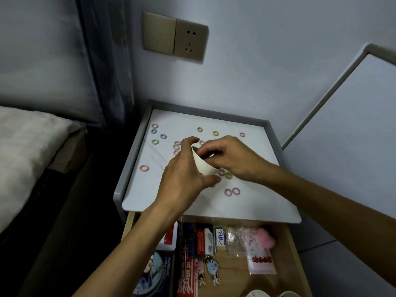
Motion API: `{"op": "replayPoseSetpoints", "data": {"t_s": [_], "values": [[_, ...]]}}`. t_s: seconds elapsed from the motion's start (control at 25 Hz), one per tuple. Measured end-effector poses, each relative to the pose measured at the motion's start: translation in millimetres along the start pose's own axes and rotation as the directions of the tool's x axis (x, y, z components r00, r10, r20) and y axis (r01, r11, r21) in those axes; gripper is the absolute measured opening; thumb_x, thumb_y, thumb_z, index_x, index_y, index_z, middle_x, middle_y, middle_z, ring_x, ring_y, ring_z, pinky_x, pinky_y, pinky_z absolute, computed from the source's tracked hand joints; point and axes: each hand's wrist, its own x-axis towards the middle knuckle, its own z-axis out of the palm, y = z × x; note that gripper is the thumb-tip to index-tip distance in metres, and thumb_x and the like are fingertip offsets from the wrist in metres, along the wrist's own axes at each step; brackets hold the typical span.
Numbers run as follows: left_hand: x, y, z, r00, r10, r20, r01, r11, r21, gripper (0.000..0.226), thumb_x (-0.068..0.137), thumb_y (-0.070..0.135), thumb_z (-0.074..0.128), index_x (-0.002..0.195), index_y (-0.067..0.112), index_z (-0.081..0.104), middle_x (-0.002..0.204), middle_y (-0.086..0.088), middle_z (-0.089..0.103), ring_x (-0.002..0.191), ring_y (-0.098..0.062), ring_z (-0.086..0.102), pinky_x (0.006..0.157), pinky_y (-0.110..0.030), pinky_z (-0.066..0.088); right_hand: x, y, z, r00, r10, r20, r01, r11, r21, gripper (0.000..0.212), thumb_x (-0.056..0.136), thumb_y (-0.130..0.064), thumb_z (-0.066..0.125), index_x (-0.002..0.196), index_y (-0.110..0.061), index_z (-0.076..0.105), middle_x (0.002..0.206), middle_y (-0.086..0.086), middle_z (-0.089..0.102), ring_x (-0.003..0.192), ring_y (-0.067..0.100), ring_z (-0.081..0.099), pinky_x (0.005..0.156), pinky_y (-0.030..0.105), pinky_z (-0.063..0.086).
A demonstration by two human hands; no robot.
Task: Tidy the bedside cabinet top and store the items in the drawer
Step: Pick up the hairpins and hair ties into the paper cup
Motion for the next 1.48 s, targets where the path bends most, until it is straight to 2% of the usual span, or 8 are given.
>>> {"op": "replayPoseSetpoints", "data": {"t_s": [0.12,0.28,0.44,0.72,1.0,1.28,1.4,1.48], "values": [[0.9,-1.5,-5.6,0.999,-0.014,-0.04,0.016,0.999,0.041,0.092,0.066,0.034,0.087,0.138,0.031,0.031,0.109,0.013,0.049,0.092,-0.013,0.051,0.074,-0.025,0.041,10.3,30.2,-21.2,0.975,0.073,-0.211,-0.042,0.988,0.15,0.012,0.089,-0.006,0.066,0.097,-0.007,0.075,0.093,0.003,0.074,0.082,0.008,0.069,0.078,0.023,0.055],[3.7,-3.5,-14.0,0.997,-0.043,-0.064,0.046,0.998,0.048,0.093,0.065,0.036,0.087,0.139,0.032,0.031,0.108,0.013,0.046,0.094,-0.012,0.049,0.069,-0.019,0.037,47.7,127.3,-56.6,0.856,0.349,-0.381,-0.432,0.889,-0.155,0.022,0.09,-0.025,0.066,0.108,-0.012,0.069,0.112,0.006,0.069,0.098,0.018,0.065,0.091,0.034,0.053],[7.9,-7.1,-18.1,0.996,-0.047,-0.077,0.049,0.998,0.024,0.093,0.066,0.035,0.088,0.139,0.031,0.031,0.109,0.012,0.048,0.095,-0.013,0.051,0.074,-0.023,0.041,71.1,186.7,-66.9,0.727,0.535,-0.431,-0.646,0.745,-0.166,0.049,0.09,-0.047,0.06,0.128,-0.016,0.056,0.138,0.013,0.051,0.124,0.032,0.049,0.105,0.042,0.041],[11.7,-7.2,-20.3,0.996,-0.051,-0.076,0.054,0.998,0.033,0.093,0.066,0.035,0.088,0.139,0.032,0.031,0.11,0.012,0.046,0.098,-0.014,0.051,0.078,-0.025,0.044,69.6,164.1,-36.4,0.874,0.384,-0.298,-0.419,0.906,-0.06,0.023,0.088,-0.029,0.069,0.106,-0.015,0.069,0.104,-0.001,0.065,0.09,0.011,0.059,0.069,0.018,0.045],[8.2,-3.8,-16.3,0.997,-0.045,-0.064,0.048,0.998,0.05,0.092,0.066,0.037,0.087,0.138,0.031,0.031,0.107,0.012,0.045,0.093,-0.013,0.048,0.067,-0.02,0.039,68.3,149.7,-14.9,0.932,0.218,-0.29,-0.299,0.915,-0.27,0.01,0.084,-0.018,0.074,0.092,-0.013,0.071,0.093,-0.005,0.057,0.083,0.008,0.054,0.063,0.003,0.036],[9.5,-2.4,-16.3,0.997,-0.058,-0.049,0.061,0.996,0.065,0.091,0.068,0.038,0.086,0.14,0.032,0.03,0.109,0.013,0.043,0.094,-0.009,0.044,0.056,-0.005,0.028,68.8,121.4,-20.1,0.925,0.262,-0.276,-0.335,0.905,-0.262,0.003,0.086,-0.009,0.07,0.089,-0.009,0.071,0.094,0.002,0.066,0.077,0.011,0.062,0.054,0.002,0.038],[9.6,-2.1,-15.9,0.997,-0.057,-0.048,0.06,0.996,0.059,0.092,0.068,0.037,0.086,0.14,0.031,0.03,0.109,0.012,0.044,0.095,-0.01,0.046,0.057,-0.007,0.029,55.5,70.3,-28.5,0.951,0.138,-0.276,-0.178,0.976,-0.125,0.004,0.086,-0.012,0.071,0.09,-0.01,0.071,0.09,-0.004,0.07,0.08,0.006,0.066,0.068,0.011,0.047],[9.3,-1.8,-13.8,0.998,-0.051,-0.042,0.052,0.998,0.032,0.092,0.067,0.035,0.087,0.14,0.03,0.031,0.109,0.01,0.048,0.094,-0.012,0.05,0.059,-0.01,0.033,40.4,27.9,-26.0,0.99,0.046,-0.13,-0.049,0.999,-0.023,0.007,0.084,-0.007,0.072,0.091,-0.007,0.071,0.083,-0.004,0.07,0.075,0.004,0.067,0.068,0.015,0.05]]}}
